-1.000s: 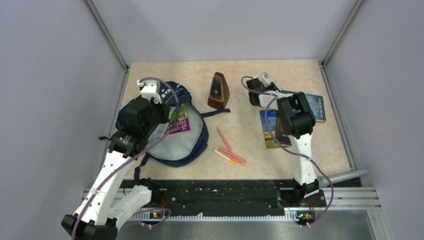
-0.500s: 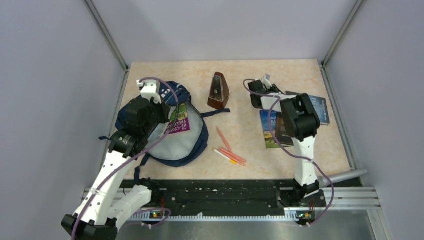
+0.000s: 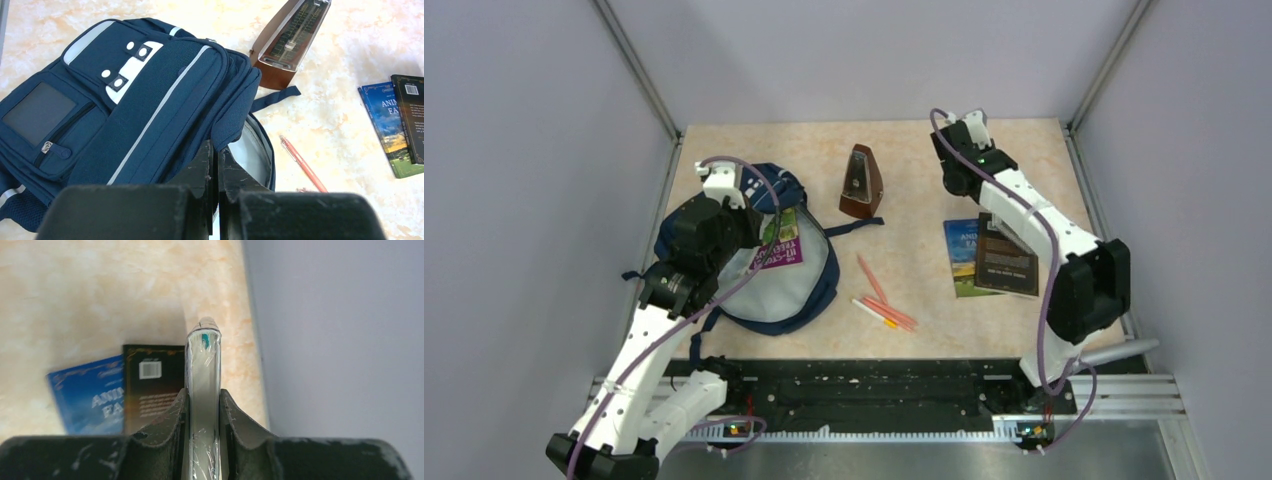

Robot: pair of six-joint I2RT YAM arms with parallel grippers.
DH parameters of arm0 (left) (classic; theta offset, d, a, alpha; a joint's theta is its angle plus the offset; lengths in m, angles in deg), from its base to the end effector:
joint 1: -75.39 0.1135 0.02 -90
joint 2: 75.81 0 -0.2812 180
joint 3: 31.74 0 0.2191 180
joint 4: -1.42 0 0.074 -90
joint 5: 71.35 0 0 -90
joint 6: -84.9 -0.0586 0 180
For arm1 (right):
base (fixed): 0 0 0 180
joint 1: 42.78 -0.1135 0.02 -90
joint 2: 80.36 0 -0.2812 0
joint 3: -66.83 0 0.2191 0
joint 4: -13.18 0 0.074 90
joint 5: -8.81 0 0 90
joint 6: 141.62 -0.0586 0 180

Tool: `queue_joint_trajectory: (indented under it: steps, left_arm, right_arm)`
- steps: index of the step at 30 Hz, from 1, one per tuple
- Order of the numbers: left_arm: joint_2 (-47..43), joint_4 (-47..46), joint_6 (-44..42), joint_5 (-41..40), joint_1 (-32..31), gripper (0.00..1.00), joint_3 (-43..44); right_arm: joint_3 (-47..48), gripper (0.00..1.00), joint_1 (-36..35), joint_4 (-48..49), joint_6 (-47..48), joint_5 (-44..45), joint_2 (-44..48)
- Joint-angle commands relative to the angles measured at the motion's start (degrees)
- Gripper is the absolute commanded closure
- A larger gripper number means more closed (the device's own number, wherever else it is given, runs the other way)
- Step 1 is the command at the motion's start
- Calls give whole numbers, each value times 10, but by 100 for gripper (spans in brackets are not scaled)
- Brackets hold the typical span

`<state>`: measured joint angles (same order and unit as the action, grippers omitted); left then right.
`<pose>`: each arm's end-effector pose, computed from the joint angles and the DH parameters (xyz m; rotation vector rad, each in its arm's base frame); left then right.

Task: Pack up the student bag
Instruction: Pick up the book from the center of the board.

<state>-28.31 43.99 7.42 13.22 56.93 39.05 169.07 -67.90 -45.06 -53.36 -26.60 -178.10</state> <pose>0.1499 -0.0442 0.3638 0.0349 1.9149 -0.2753 0.3282 0.1012 0.3223 -0.0805 2.1958 -0.9227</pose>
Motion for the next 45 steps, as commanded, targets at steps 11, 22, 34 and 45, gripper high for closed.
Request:
queue_joint_trajectory:
  steps: [11, 22, 34, 45]
  left_arm:
    - [-13, -50, 4, -21, 5, 100, 5]
    - [-8, -50, 6, -16, 5, 100, 4]
    - [-9, -50, 6, -16, 5, 100, 4]
    - [-11, -50, 8, -17, 5, 100, 4]
  right_arm:
    - [101, 100, -52, -125, -64, -412, 137]
    - [29, 100, -75, -36, -94, -481, 145]
    - [-3, 86, -121, -34, -83, -404, 103]
    - [-19, 52, -139, -47, -73, -371, 78]
